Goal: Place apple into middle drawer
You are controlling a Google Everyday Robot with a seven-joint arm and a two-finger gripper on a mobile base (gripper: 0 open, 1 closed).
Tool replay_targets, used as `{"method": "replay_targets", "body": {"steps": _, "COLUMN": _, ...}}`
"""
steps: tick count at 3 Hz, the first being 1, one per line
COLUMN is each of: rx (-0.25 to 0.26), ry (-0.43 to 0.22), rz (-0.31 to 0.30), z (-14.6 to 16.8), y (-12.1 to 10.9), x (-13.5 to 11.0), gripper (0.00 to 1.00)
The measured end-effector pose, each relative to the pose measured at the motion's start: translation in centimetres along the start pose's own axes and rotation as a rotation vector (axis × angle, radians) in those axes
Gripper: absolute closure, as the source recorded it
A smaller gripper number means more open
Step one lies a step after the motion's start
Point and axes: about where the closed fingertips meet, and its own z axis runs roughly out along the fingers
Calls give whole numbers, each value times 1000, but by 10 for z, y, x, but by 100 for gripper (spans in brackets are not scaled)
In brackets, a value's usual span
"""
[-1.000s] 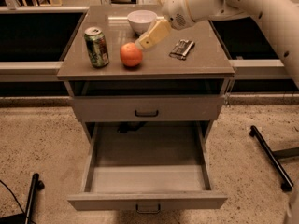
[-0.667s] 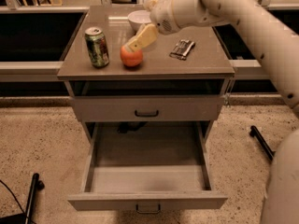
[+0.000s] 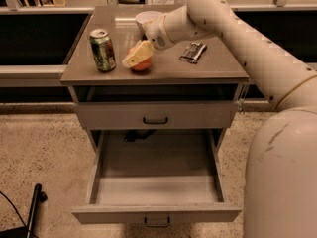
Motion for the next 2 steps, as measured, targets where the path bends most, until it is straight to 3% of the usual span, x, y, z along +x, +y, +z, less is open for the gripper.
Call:
{"method": "replay_targets", "body": {"steps": 1, "rx": -18, "ry": 23, "rz": 51, "z": 24, "y": -1, "x": 26, "gripper": 3}}
{"method": "replay_targets", "body": {"steps": 2, "rx": -30, "ry": -9, "rz": 84, "z": 28, "y": -1, "x": 39, "gripper": 26}}
